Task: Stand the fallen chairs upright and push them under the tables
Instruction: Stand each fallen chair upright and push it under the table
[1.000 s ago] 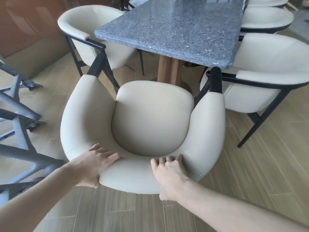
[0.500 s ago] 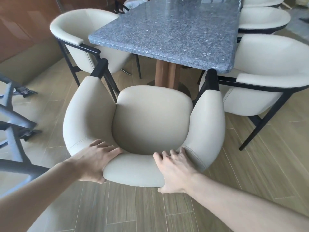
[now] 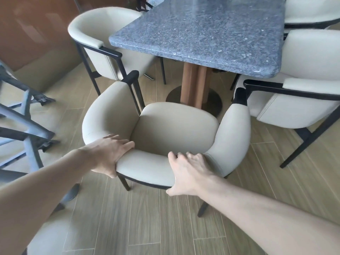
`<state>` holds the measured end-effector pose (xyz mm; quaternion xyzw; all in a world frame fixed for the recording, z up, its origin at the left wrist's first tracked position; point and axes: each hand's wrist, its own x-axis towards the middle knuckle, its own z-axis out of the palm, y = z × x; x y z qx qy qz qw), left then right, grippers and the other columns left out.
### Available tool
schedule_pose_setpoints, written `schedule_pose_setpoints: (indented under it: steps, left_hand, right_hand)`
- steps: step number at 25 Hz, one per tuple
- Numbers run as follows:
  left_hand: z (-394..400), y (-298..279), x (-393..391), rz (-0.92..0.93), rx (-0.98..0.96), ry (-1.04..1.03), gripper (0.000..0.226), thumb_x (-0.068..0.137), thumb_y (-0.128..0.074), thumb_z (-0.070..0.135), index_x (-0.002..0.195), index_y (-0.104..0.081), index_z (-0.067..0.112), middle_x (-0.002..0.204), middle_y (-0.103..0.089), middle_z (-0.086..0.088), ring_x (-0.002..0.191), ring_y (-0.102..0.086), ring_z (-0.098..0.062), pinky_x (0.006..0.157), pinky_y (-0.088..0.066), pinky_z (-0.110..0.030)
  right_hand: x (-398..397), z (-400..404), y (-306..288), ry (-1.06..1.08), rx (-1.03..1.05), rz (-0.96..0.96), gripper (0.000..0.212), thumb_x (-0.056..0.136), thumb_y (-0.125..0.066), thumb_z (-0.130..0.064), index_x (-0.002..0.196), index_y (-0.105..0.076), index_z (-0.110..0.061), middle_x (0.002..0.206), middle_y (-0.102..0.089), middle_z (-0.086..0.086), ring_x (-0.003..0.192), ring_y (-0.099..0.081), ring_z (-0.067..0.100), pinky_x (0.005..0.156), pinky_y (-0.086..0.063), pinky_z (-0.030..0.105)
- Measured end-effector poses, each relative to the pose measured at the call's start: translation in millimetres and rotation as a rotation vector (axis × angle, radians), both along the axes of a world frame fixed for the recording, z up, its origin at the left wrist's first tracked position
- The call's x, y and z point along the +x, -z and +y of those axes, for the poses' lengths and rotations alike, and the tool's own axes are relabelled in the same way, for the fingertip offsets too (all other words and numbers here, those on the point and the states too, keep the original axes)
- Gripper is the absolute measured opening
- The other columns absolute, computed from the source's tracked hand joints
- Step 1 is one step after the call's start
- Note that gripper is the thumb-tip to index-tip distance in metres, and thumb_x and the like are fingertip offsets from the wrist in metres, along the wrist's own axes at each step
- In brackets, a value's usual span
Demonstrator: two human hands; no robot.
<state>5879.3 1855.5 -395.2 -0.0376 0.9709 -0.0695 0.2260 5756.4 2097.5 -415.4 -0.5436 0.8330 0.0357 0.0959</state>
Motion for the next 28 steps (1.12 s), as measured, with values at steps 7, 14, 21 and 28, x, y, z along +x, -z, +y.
schedule_pose_setpoints:
  steps: [7, 14, 21, 28]
  left_hand:
    - [-7.0, -1.9, -3.6, -0.033, 0.026, 0.146, 0.100, 0.055, -0.065, 0.071, 0.141, -0.028, 0.034, 0.130, -0.049, 0.014, 0.117, -0.048, -0.015, 0.105, -0.035, -0.029]
    - [-9.6, 7.0, -14.6, -0.085, 0.188, 0.255, 0.112, 0.061, -0.069, 0.070, 0.150, -0.008, 0.037, 0.146, -0.046, 0.011, 0.125, -0.050, -0.017, 0.110, -0.037, -0.033]
    - [-60.1, -29.1, -109.0, -0.360, 0.174, 0.178, 0.093, 0.071, -0.039, 0.091, 0.148, -0.014, 0.045, 0.146, -0.048, 0.012, 0.119, -0.056, -0.021, 0.088, -0.042, -0.034]
    - [-57.9, 1.5, -175.6, -0.457, 0.202, 0.120, 0.084, 0.079, -0.041, 0.086, 0.149, -0.022, 0.043, 0.148, -0.047, 0.011, 0.128, -0.051, -0.022, 0.100, -0.043, -0.038]
  right_hand:
    - [-2.6, -3.4, 2.9, -0.067, 0.011, -0.040, 0.077, 0.061, -0.070, -0.063, 0.112, -0.040, -0.014, 0.101, -0.057, 0.006, 0.094, -0.062, 0.033, 0.076, -0.046, 0.045]
    - [-10.1, -3.2, 8.0, -0.113, 0.019, -0.176, 0.091, 0.064, -0.066, -0.064, 0.135, -0.032, -0.019, 0.121, -0.053, 0.003, 0.110, -0.057, 0.031, 0.094, -0.045, 0.050]
    - [-51.2, -47.1, -11.2, -0.023, 0.322, -0.536, 0.089, 0.061, -0.051, -0.090, 0.117, -0.051, -0.020, 0.102, -0.061, 0.003, 0.090, -0.063, 0.029, 0.064, -0.046, 0.038]
    - [-80.6, -98.9, 12.1, 0.307, 0.466, -0.756, 0.062, 0.081, -0.047, -0.075, 0.100, -0.062, -0.017, 0.100, -0.063, 0.001, 0.089, -0.060, 0.023, 0.066, -0.042, 0.033]
